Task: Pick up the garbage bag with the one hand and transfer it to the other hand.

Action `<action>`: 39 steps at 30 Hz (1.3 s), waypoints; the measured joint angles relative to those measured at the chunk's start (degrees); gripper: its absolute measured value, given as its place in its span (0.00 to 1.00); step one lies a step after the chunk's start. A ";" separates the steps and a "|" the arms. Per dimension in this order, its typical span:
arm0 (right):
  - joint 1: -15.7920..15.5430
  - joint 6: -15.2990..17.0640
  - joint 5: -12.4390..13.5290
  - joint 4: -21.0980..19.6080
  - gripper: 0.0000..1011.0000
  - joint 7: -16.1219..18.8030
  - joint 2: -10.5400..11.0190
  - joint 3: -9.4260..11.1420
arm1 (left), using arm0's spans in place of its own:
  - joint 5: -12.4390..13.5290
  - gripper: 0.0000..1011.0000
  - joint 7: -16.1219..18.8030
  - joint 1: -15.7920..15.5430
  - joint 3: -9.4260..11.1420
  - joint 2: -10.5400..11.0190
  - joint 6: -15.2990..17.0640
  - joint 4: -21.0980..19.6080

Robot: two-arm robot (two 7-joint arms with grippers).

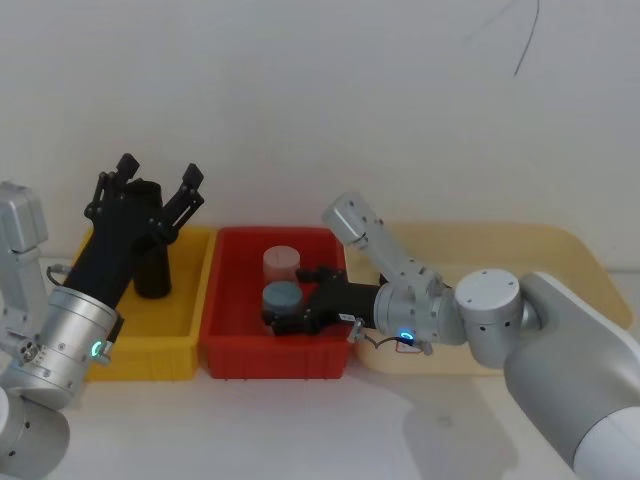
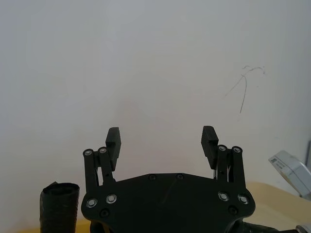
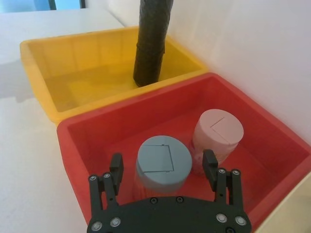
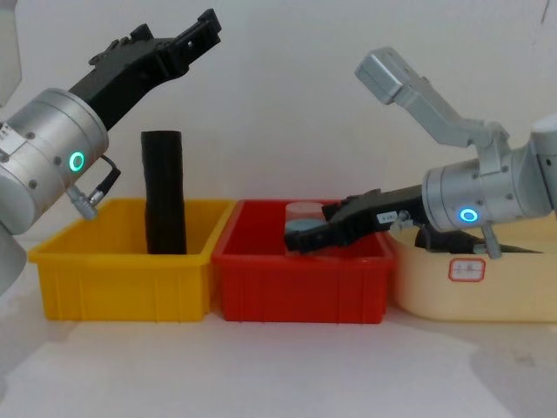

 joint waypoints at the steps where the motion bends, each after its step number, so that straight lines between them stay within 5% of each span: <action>1: 0.18 0.01 -0.04 0.33 0.99 0.09 -0.12 -0.02 | 0.00 0.99 0.00 0.00 0.00 0.00 0.00 0.00; 10: 1.25 -0.12 -0.23 2.47 0.90 0.94 -0.86 0.16 | 0.00 0.99 0.00 0.00 0.00 0.00 0.00 0.00; 19: 1.40 -0.48 -0.09 2.61 0.65 0.76 -1.13 0.97 | 0.00 0.99 0.00 0.00 0.00 -0.01 0.00 0.00; 39: -0.52 0.15 1.07 -2.65 0.65 -0.64 0.29 1.77 | 0.00 0.99 0.00 0.00 0.00 0.00 0.00 0.00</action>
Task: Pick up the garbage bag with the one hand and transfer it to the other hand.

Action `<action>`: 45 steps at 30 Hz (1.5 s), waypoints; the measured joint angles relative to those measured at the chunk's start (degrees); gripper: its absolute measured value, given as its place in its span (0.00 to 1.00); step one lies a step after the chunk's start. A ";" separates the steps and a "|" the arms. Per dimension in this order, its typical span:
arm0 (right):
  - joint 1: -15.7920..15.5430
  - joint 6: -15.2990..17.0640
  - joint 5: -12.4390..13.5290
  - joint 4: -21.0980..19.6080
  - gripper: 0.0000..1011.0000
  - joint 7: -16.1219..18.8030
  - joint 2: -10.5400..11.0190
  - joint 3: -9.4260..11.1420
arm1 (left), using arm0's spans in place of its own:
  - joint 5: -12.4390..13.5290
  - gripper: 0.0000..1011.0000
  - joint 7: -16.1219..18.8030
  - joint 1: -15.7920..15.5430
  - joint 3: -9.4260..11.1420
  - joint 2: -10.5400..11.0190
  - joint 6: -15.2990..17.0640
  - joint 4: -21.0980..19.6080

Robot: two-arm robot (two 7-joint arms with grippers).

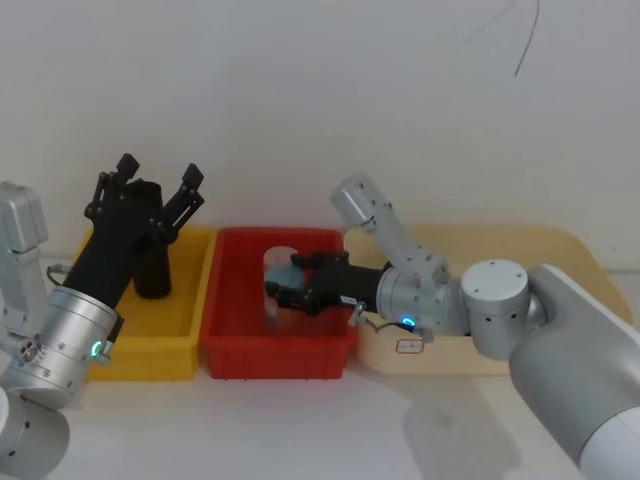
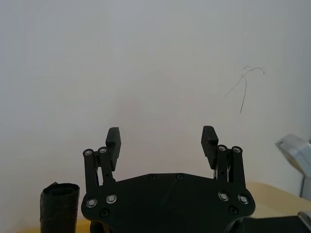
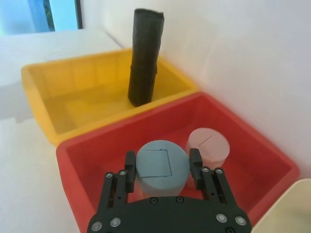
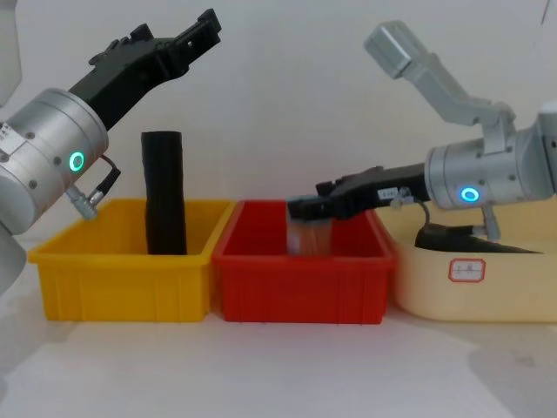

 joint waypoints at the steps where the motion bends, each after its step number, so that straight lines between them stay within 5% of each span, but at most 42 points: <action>1: -0.28 0.12 0.15 -0.99 0.65 -0.22 0.34 0.17 | 0.00 0.99 0.00 0.00 0.00 0.00 0.00 0.00; 9: -2.00 0.43 1.53 -7.30 0.65 -1.81 2.45 1.87 | 0.00 0.99 0.00 0.00 0.00 0.00 0.00 0.00; 23: -7.08 1.49 4.64 -19.61 0.65 -7.01 8.56 7.77 | 0.00 0.99 0.00 0.00 0.00 0.00 0.00 0.00; 32: -11.64 3.68 6.28 -23.87 0.65 -9.27 12.14 10.20 | 0.00 0.99 0.00 0.00 0.00 0.00 0.00 0.00; 45: -17.42 6.37 7.16 -26.72 0.70 -10.76 15.56 10.72 | 0.00 0.99 0.00 0.01 0.00 0.00 0.00 0.00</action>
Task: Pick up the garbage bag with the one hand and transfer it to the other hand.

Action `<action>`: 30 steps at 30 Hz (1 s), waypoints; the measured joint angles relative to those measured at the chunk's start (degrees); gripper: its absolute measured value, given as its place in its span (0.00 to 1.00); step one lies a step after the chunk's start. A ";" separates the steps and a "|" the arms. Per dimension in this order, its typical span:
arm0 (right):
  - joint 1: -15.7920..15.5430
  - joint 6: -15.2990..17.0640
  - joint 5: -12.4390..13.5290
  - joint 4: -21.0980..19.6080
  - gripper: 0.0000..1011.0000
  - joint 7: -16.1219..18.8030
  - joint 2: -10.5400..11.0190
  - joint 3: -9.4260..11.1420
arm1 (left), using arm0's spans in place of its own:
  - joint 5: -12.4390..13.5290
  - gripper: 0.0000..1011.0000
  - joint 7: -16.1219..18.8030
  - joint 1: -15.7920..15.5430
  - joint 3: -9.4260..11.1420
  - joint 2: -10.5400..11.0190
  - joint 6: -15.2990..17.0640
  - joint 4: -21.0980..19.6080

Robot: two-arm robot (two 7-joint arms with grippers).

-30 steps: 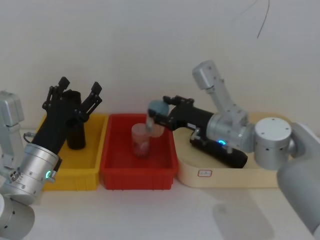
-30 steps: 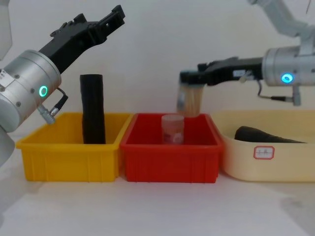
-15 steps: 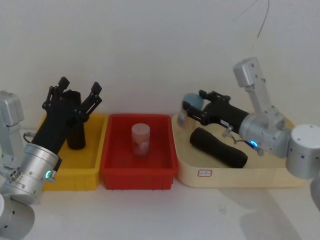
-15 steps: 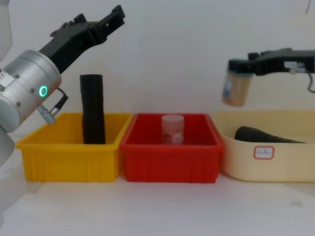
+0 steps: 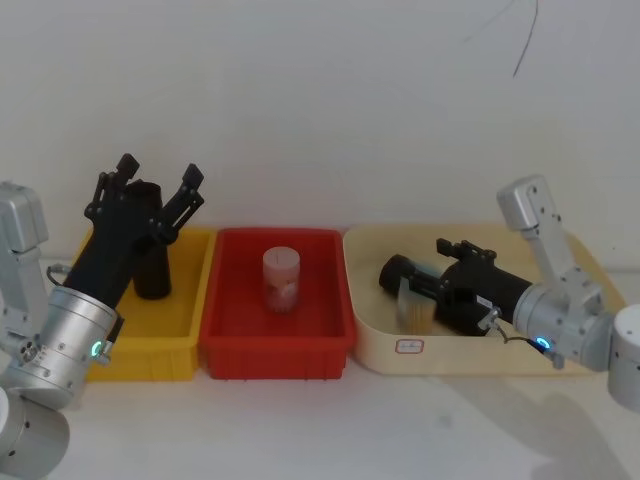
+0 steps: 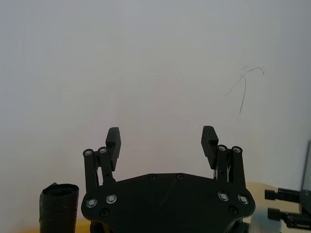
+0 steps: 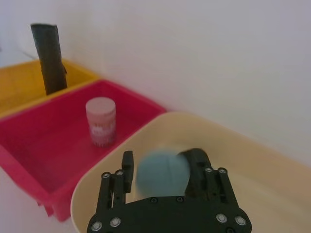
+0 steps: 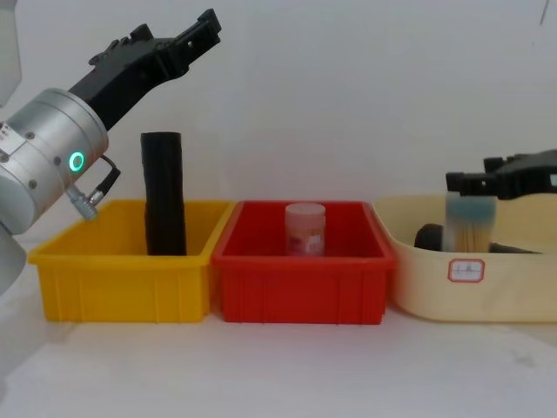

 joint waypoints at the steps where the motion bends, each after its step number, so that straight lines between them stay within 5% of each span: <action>1: -0.29 0.03 0.01 -0.13 0.72 -0.09 0.15 0.00 | 0.00 0.99 0.00 0.00 0.00 0.00 0.00 0.00; 10: -2.42 -1.45 0.60 -1.53 0.97 -1.46 0.62 1.03 | 0.00 0.99 0.00 -0.01 0.00 0.00 0.00 0.00; 18: -3.49 -4.13 1.97 -3.85 0.99 -2.22 0.36 2.58 | 0.00 0.99 0.00 0.00 0.00 0.00 0.00 0.00; 30: -7.61 -6.85 6.65 -12.83 0.99 -2.38 -0.03 5.53 | 0.00 0.99 0.00 -0.01 0.00 0.00 0.00 0.00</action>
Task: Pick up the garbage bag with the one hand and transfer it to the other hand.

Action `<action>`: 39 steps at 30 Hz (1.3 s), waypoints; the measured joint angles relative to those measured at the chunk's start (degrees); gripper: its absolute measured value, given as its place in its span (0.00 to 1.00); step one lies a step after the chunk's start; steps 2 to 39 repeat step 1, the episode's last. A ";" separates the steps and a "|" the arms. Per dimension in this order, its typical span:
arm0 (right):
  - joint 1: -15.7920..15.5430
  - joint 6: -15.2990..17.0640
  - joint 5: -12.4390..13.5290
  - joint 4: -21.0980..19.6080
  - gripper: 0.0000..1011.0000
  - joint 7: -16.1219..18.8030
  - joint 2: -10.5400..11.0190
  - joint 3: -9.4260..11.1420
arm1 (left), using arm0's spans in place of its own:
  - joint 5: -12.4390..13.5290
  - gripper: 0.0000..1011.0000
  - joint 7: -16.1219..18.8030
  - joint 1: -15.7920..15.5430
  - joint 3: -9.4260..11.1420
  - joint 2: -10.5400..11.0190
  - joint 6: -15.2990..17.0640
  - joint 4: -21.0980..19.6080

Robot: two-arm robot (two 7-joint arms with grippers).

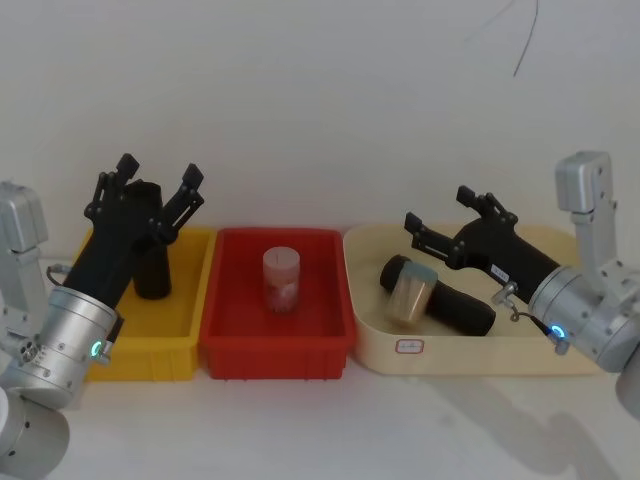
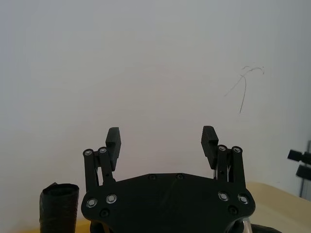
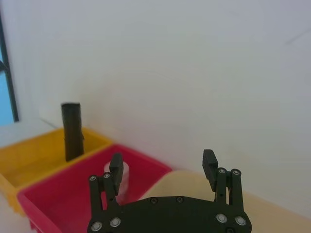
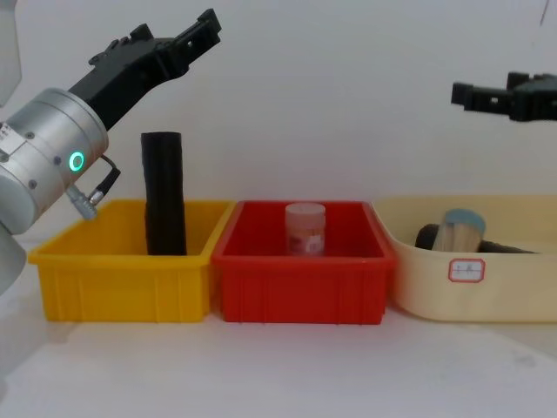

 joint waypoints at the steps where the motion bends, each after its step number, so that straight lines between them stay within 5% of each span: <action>1: -0.21 -0.08 0.22 -0.46 0.99 -0.01 -0.01 0.11 | 0.00 0.99 0.00 0.00 0.00 0.00 0.00 0.00; 39: -0.21 -0.08 0.22 -0.46 0.99 -0.01 -0.01 0.11 | 0.00 0.99 0.00 0.00 0.00 0.00 0.00 0.00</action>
